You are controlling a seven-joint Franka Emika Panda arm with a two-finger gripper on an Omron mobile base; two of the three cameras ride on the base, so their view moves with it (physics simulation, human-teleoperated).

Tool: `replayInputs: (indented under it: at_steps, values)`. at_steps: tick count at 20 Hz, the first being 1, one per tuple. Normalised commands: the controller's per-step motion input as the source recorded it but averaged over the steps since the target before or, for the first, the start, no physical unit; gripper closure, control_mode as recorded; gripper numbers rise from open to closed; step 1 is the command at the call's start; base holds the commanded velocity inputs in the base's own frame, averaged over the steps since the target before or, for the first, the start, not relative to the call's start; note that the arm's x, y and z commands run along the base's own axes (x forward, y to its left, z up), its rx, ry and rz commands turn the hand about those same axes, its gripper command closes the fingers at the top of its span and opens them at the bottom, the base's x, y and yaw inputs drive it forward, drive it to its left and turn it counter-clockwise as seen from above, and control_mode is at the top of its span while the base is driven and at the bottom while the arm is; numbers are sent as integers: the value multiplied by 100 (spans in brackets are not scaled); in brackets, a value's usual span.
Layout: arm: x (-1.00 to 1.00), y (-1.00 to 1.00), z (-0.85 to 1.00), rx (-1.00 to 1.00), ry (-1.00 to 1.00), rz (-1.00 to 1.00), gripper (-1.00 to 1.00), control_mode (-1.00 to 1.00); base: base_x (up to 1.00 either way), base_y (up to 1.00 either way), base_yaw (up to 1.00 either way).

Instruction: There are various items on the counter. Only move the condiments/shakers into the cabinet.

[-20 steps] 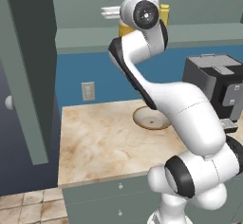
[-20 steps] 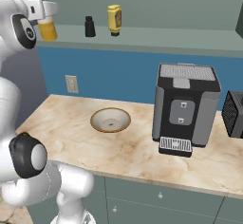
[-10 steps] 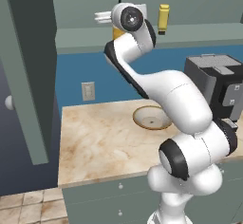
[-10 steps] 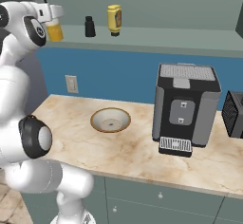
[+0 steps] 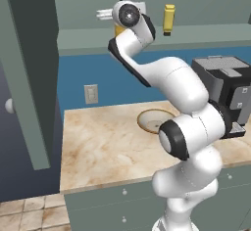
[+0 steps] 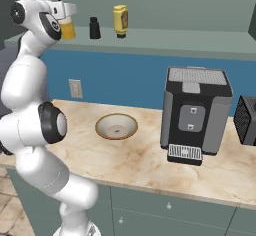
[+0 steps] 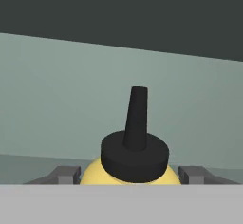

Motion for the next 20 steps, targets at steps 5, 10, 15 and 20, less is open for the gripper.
replayInputs:
  at_steps: [5, 10, 15, 20]
  values:
    - [54, 1, -25, 0, 0, -6, 100, -100, 0, 0, 0]
    - [44, 0, -50, 0, 6, -7, 100, -100, 0, 0, 0]
    - [25, 0, -59, 0, 9, -5, 100, -100, 0, 0, 0]
    - [4, 0, -27, 0, 3, 0, -100, -100, 0, 0, 0]
